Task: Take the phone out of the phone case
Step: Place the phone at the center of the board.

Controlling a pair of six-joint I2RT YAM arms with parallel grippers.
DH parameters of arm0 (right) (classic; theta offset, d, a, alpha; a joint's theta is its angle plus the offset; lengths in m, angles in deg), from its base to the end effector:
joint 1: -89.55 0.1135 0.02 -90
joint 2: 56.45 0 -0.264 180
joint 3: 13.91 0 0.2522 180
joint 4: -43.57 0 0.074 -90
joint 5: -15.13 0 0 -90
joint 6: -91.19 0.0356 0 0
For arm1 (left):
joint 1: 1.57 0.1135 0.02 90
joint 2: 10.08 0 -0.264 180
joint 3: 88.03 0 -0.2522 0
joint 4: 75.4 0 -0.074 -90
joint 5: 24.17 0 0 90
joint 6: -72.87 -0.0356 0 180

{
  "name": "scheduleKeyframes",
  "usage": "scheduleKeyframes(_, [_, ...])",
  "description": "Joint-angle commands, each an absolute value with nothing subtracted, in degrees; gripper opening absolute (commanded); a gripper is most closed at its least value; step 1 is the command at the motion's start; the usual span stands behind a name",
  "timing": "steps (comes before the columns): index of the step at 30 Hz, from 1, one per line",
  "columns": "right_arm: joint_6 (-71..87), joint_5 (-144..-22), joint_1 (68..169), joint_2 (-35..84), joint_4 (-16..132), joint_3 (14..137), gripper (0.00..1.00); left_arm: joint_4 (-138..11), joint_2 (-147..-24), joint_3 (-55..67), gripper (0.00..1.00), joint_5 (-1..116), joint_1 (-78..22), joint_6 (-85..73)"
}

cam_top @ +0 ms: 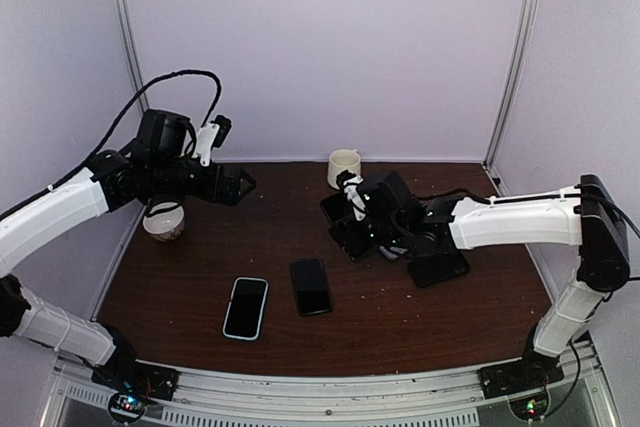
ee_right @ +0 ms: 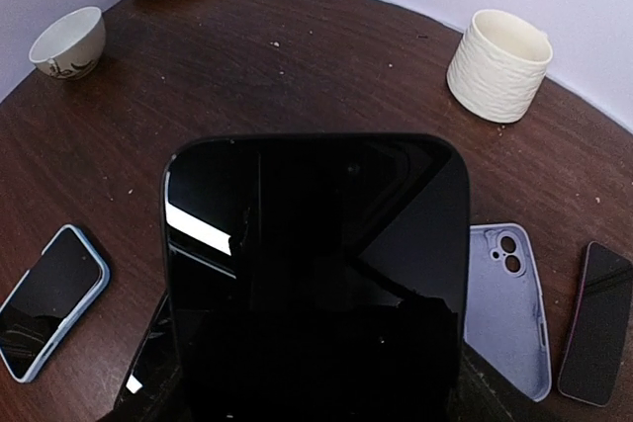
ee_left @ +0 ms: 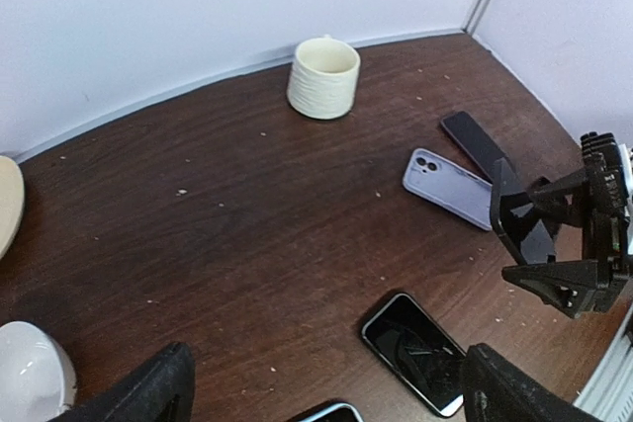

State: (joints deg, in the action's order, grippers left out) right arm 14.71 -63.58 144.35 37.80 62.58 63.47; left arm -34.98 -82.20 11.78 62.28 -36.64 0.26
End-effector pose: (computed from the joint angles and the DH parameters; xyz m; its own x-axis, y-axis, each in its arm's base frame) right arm 0.2185 0.2976 0.2398 -0.4944 -0.3032 -0.8146 -0.6112 0.7876 0.0779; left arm 0.2289 -0.1634 0.3415 -0.6021 0.0582 -0.7963 0.4572 0.8427 -0.2841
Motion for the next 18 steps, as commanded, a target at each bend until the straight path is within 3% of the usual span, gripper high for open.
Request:
scheduleKeyframes(1, [20.3,-70.1,141.5,44.2,67.6,71.6,0.44,-34.6,-80.6,9.9,0.98,69.0,-35.9,-1.4])
scheduleKeyframes(18, [23.9,-72.2,136.2,63.2,76.4,86.7,0.46,-37.3,-79.4,11.9,0.95,62.6,-35.8,-2.1])
